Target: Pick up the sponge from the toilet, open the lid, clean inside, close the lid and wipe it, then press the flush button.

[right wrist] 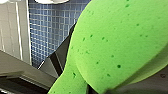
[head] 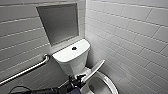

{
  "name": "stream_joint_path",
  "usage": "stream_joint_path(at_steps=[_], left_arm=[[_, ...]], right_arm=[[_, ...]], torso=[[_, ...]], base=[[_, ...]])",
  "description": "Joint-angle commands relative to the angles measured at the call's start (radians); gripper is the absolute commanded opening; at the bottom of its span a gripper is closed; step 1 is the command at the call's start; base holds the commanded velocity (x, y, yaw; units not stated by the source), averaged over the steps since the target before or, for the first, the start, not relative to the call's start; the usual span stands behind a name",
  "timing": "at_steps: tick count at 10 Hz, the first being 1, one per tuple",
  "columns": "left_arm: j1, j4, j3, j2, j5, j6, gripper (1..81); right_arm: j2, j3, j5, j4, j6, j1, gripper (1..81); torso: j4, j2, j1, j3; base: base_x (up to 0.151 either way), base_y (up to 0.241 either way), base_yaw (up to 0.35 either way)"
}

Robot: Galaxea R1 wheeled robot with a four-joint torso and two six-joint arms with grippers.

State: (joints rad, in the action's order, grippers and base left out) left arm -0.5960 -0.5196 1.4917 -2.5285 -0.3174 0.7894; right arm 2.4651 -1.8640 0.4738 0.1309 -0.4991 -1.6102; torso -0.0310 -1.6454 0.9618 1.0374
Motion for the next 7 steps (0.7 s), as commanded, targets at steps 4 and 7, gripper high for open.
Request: stream_joint_path(at_steps=[4,7], left_arm=[[0.146,0.026,-0.037,0.134,-0.066,0.153,81.1],[0.195,0.021,0.037,0.086,-0.048,0.165,81.1]], right_arm=[[-0.036,0.043,-0.049,0.016,-0.001,-0.009,1.0],[-0.036,0.043,-0.049,0.018,0.001,-0.015,1.0]], torso=[[0.000,0.000,0.000,0.000],[0.000,0.000,0.000,0.000]], base=[[0.000,0.000,0.000],[0.000,0.000,0.000]])
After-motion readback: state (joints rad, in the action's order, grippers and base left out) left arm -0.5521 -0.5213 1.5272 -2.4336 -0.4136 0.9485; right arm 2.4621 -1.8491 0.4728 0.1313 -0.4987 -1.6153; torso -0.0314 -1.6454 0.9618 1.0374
